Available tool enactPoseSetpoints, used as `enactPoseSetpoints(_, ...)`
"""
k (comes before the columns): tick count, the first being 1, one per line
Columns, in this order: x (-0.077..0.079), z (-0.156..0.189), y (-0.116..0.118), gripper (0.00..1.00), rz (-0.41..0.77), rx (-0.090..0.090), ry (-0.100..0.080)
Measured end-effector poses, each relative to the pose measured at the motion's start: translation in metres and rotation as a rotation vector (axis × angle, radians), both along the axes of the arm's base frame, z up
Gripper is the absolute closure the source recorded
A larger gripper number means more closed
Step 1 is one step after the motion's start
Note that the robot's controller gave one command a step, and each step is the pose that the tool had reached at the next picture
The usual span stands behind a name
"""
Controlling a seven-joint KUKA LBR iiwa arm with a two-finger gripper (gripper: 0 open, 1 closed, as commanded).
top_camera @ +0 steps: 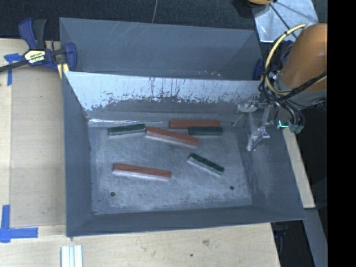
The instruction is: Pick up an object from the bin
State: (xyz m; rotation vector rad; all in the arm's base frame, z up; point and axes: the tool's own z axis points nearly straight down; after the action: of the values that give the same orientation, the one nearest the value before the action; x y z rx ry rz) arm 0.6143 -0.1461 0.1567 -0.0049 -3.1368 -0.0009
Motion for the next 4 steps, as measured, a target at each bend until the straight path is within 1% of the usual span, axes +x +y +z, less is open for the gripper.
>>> enactPoseSetpoints(1,0.002,0.005,0.000,0.00,0.002,-0.001,-0.008)
enactPoseSetpoints(2,-0.003,-0.062,0.059,0.00,-0.010,-0.002,-0.013)
enactPoseSetpoints(3,-0.002,-0.073,0.074,0.00,-0.030,-0.009,-0.032)
enactPoseSetpoints(4,-0.023,-0.070,0.085,0.00,-0.047,-0.012,-0.051)
